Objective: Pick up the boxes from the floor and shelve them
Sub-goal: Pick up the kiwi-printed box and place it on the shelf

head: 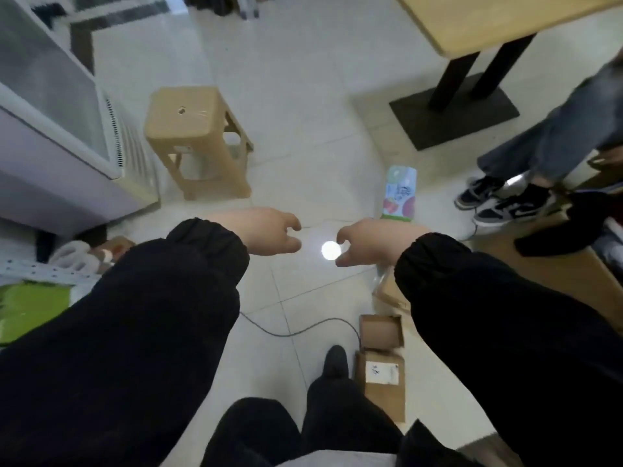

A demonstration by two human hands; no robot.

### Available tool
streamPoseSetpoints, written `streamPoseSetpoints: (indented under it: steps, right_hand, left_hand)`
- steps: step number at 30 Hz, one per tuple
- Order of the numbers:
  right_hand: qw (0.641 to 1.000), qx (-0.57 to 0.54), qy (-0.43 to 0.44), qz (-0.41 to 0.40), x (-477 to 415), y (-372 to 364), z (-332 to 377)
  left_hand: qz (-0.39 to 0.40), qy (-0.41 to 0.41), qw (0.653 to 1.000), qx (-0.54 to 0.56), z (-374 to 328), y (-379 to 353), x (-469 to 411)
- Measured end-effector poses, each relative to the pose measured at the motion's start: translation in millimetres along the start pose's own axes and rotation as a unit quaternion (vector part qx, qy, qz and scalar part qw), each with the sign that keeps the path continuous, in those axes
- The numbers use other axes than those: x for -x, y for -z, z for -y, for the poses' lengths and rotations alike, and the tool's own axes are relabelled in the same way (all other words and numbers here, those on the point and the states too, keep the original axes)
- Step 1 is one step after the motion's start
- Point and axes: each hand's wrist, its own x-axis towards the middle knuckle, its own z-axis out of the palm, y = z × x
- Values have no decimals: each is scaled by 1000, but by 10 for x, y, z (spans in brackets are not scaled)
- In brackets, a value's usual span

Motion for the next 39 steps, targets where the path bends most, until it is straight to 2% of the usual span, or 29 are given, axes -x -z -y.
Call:
streamPoseSetpoints:
  steps: [6, 12, 20, 24, 29, 34, 39]
  right_hand:
    - [993, -89, -64, 48, -334, -160, -911]
    - [974, -188, -117, 41, -889, -108, -1423]
    - [925, -312, -216, 13, -1684, 273, -2065]
    - [874, -416, -248, -40, -2159, 247, -2353]
    - [799, -539, -267, -25, -2725, -108, -2765]
    - [744, -605, -282, -18, -3334, -505, -3297]
    - [651, -665, -362, -48, -3985, -968, -3779]
  left_hand:
    - [83, -84, 992, -52, -649, 162, -1097]
    - [138, -114, 978, -110, -752, 517, -2205]
    - [130, -171, 968, -127, -835, 1233, -3764]
    - [161, -155, 965, -138, -939, 1371, -4422]
    - [175, -147, 966, -121, -1218, 1319, -5170]
    - [135, -145, 975, -99, -1456, 1090, -6076]
    - [84, -162, 975, -125, -1626, 713, -7143]
